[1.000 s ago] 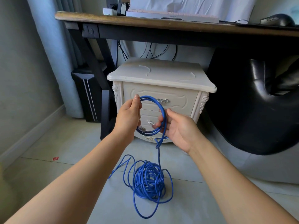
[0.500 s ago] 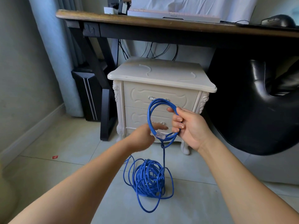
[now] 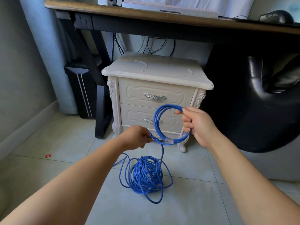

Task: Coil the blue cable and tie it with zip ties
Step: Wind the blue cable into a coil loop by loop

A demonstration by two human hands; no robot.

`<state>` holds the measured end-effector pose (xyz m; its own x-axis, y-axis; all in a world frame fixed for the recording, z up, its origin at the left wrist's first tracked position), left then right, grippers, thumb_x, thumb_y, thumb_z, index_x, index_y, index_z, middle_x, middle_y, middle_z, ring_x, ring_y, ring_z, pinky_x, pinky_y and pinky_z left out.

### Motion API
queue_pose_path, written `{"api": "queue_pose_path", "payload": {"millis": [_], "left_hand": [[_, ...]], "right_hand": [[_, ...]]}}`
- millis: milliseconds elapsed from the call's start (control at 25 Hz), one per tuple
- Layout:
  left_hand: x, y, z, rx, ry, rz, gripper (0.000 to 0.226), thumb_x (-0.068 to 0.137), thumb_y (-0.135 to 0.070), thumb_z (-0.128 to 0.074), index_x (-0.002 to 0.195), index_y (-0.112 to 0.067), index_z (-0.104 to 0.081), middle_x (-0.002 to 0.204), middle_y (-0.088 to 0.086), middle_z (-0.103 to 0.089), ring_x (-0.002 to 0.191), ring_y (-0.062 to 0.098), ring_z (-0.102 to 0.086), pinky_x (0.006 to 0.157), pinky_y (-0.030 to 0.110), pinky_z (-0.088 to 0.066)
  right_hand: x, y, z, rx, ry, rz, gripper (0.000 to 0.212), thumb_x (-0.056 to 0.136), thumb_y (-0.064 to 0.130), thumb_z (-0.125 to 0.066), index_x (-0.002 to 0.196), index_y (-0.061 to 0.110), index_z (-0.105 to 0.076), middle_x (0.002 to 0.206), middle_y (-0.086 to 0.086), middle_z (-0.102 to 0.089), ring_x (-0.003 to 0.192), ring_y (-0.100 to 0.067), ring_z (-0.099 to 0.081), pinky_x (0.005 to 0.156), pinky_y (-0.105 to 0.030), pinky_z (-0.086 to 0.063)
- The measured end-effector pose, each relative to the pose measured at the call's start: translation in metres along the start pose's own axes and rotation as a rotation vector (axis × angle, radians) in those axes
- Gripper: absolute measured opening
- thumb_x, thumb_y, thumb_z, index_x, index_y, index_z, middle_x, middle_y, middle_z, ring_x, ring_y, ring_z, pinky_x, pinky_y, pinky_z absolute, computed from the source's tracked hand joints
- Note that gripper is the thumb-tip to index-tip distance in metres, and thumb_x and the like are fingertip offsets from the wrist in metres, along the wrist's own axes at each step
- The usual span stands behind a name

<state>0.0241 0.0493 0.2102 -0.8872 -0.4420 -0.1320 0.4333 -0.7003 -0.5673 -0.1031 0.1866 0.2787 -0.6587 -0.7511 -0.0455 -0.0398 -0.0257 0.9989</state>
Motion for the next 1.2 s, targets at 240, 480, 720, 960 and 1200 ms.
{"api": "queue_pose_path", "payload": {"millis": [240, 480, 720, 960, 1200], "left_hand": [[-0.003, 0.005, 0.007, -0.84, -0.008, 0.172, 0.024, 0.1, -0.014, -0.051, 0.076, -0.009, -0.05, 0.058, 0.003, -0.038, 0.051, 0.017, -0.034, 0.051, 0.028, -0.026], [-0.015, -0.02, -0.002, -1.015, 0.158, 0.205, 0.027, 0.101, -0.01, -0.038, 0.09, -0.005, -0.062, 0.067, 0.002, -0.053, 0.057, 0.012, -0.053, 0.049, 0.018, -0.044], [-0.029, -0.029, 0.002, -0.581, 0.167, 0.066, 0.037, 0.093, 0.006, -0.045, 0.094, -0.015, -0.075, 0.074, 0.0, -0.066, 0.065, 0.008, -0.066, 0.062, 0.023, -0.058], [-0.031, -0.049, 0.026, 0.463, -0.228, -0.162, 0.032, 0.085, -0.028, -0.064, 0.117, -0.033, -0.064, 0.105, -0.006, -0.056, 0.096, 0.015, -0.055, 0.07, 0.028, -0.042], [-0.013, -0.036, 0.019, -0.01, -0.156, -0.166, 0.045, 0.101, -0.028, -0.051, 0.145, -0.017, -0.045, 0.131, 0.007, -0.058, 0.117, 0.024, -0.056, 0.092, 0.025, -0.04]], "right_hand": [[0.002, -0.031, -0.009, -0.851, 0.118, -0.062, 0.032, 0.103, 0.026, -0.039, 0.083, 0.022, -0.064, 0.068, -0.002, -0.047, 0.058, -0.018, -0.04, 0.055, -0.03, -0.03], [0.003, -0.08, -0.029, -0.695, -0.059, -0.216, 0.035, 0.105, 0.023, -0.031, 0.104, 0.013, -0.065, 0.078, -0.003, -0.057, 0.068, -0.021, -0.05, 0.061, -0.029, -0.036], [-0.001, -0.115, -0.039, 0.168, -0.261, -0.432, 0.033, 0.099, 0.018, -0.042, 0.072, 0.011, -0.059, 0.056, -0.002, -0.039, 0.044, -0.014, -0.025, 0.046, -0.026, -0.024], [-0.005, -0.106, -0.047, 0.206, -0.213, -0.39, 0.023, 0.091, 0.027, -0.061, 0.075, 0.011, -0.065, 0.046, 0.007, -0.033, 0.039, -0.01, -0.025, 0.046, -0.026, -0.024], [-0.007, -0.084, -0.051, 0.05, -0.103, -0.183, 0.009, 0.09, 0.022, -0.061, 0.084, 0.015, -0.062, 0.056, 0.01, -0.036, 0.057, -0.011, -0.029, 0.056, -0.026, -0.024]]}}
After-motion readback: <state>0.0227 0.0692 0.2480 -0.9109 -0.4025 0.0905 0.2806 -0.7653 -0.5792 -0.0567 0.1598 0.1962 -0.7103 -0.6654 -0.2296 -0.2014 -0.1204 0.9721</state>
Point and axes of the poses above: each hand's wrist, its own x-axis towards the middle knuckle, its own z-axis out of the back of the hand, y = z × x, the point moved 6 cm from there along x, towards the middle knuckle
